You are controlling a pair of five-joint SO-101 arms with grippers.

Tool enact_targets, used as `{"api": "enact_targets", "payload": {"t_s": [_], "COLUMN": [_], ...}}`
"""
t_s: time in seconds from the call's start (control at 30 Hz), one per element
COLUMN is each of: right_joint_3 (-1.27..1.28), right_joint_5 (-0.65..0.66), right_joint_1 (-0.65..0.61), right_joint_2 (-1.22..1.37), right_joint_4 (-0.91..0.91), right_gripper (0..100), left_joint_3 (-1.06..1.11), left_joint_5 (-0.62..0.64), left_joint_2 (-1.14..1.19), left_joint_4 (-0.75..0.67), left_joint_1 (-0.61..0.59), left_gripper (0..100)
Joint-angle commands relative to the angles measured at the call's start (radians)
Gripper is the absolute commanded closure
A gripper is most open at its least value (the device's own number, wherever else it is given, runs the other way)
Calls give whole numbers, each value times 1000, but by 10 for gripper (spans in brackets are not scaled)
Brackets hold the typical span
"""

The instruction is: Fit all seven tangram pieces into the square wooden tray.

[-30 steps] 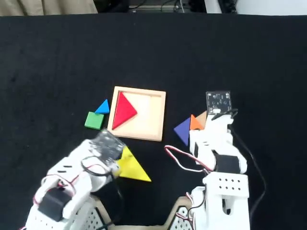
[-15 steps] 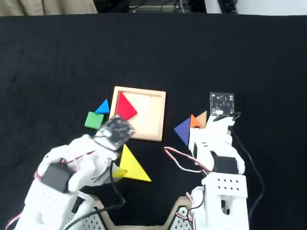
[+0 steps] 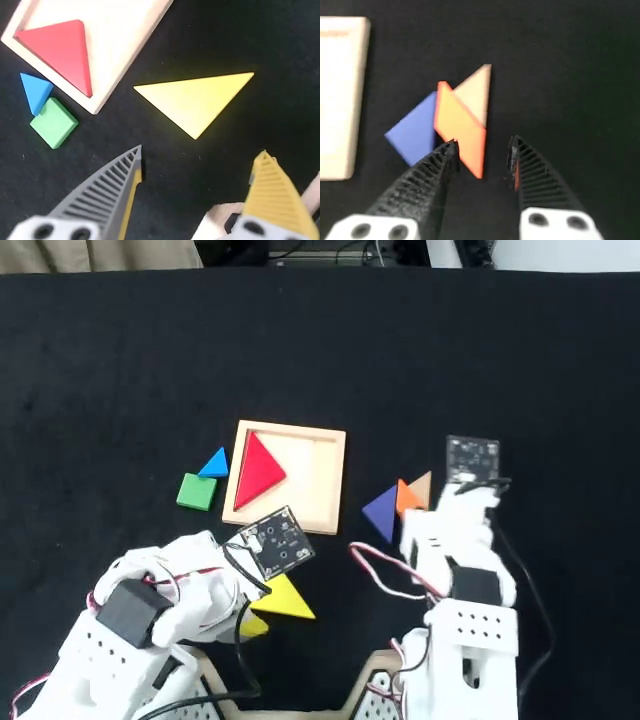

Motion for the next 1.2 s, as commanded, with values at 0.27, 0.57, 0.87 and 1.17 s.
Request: {"api": "enact_targets", "payload": {"t_s": [0.27, 0.57, 0.87, 1.17], "right_joint_3": [-16, -19, -13, -19], "right_joint_5": [-9, -9, -8, -63], "right_joint_1": [81, 78, 94, 184], "right_joint_2": [-13, -21, -15, -15], "right_joint_4": [-40, -41, -81, -101], "right_gripper": [832, 832, 832, 832], "left_joint_3": [-36, -67, -105, -33], "left_joint_5": [58, 92, 169, 580], "left_joint_2": [542, 789, 704, 605], "left_joint_4": [-172, -388, -453, -370], "left_joint_1": [143, -4, -10, -18], "left_gripper": [658, 658, 653, 649]}}
